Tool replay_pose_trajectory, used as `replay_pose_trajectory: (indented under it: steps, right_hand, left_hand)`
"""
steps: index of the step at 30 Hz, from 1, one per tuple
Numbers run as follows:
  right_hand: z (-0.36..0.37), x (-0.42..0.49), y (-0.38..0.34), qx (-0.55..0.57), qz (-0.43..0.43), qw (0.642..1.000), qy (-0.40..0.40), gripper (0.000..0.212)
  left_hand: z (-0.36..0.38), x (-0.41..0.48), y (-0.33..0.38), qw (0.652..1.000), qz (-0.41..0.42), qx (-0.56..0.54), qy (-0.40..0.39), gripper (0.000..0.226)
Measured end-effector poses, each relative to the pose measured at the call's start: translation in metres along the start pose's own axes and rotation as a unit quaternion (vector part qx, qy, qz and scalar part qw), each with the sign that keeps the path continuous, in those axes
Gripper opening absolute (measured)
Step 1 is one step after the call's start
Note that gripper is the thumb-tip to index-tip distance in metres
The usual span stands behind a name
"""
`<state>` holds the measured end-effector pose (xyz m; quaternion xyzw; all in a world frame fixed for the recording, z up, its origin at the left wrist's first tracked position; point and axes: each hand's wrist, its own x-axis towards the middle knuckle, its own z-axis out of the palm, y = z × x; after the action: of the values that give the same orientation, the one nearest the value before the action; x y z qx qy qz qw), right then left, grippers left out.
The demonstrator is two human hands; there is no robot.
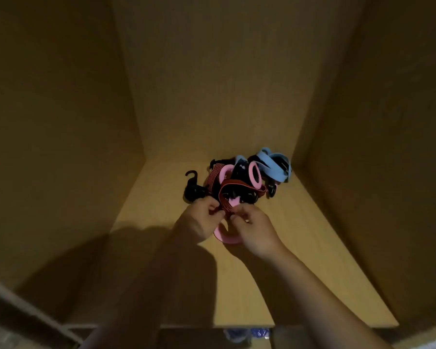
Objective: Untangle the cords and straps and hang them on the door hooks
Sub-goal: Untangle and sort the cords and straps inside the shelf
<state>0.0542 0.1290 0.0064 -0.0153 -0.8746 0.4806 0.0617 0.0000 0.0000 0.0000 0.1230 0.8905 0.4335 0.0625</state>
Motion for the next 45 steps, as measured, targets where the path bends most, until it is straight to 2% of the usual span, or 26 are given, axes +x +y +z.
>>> replay_pose_trajectory:
  steps: [8, 13, 17, 20, 23, 25, 28, 31, 33, 35, 37, 39, 42, 45]
  right_hand:
    - [-0.001, 0.033, 0.007, -0.089, -0.028, 0.994, 0.060, 0.024]
    - [-0.005, 0.052, 0.011, -0.165, -0.068, 0.979, 0.101, 0.026]
    - [0.003, 0.064, 0.017, -0.207, -0.081, 0.971, 0.090, 0.041]
    - [0.006, 0.068, 0.016, -0.231, -0.053, 0.969, 0.069, 0.052]
    - [0.008, 0.071, 0.014, -0.250, -0.035, 0.964, 0.082, 0.053]
    - [0.011, 0.073, 0.016, -0.255, -0.035, 0.963, 0.085, 0.045]
    - [0.016, 0.073, 0.016, -0.189, -0.040, 0.977, 0.093, 0.026]
    - [0.017, 0.069, 0.012, -0.034, -0.017, 0.996, 0.085, 0.011]
    - [0.017, 0.065, 0.009, 0.040, 0.024, 0.997, 0.059, 0.013]
    - [0.017, 0.060, 0.007, 0.055, 0.052, 0.996, 0.038, 0.029]
    - [0.016, 0.056, 0.005, 0.029, 0.052, 0.998, 0.012, 0.044]
    - [0.017, 0.053, 0.006, -0.043, 0.030, 0.998, -0.024, 0.043]
    - [0.019, 0.050, 0.005, -0.103, 0.018, 0.994, -0.037, 0.031]
    - [0.018, 0.047, 0.005, -0.155, 0.013, 0.988, -0.019, 0.030]
  left_hand:
    - [0.007, 0.038, -0.010, 0.994, -0.002, 0.044, 0.100, 0.052]
    - [0.023, 0.057, -0.031, 0.997, 0.010, -0.005, 0.074, 0.073]
    - [0.013, 0.051, -0.017, 0.993, -0.002, -0.078, 0.086, 0.066]
    - [0.006, 0.050, -0.014, 0.988, -0.042, -0.140, 0.053, 0.067]
    - [-0.002, 0.051, -0.014, 0.978, -0.046, -0.196, 0.050, 0.059]
    - [-0.007, 0.051, -0.012, 0.975, -0.039, -0.214, 0.053, 0.053]
    - [-0.012, 0.048, -0.008, 0.966, -0.019, -0.255, 0.047, 0.050]
    - [-0.012, 0.045, -0.006, 0.955, -0.024, -0.293, 0.042, 0.050]
    - [-0.009, 0.043, -0.009, 0.947, -0.032, -0.317, 0.042, 0.054]
    - [-0.006, 0.039, -0.014, 0.941, -0.042, -0.333, 0.038, 0.056]
    - [-0.004, 0.035, -0.017, 0.931, -0.057, -0.358, 0.024, 0.056]
    - [-0.003, 0.032, -0.018, 0.922, -0.078, -0.379, 0.012, 0.047]
    - [-0.009, 0.030, -0.014, 0.927, -0.083, -0.365, 0.023, 0.008]
    - [-0.023, 0.032, -0.004, 0.901, -0.078, -0.427, 0.020, 0.015]
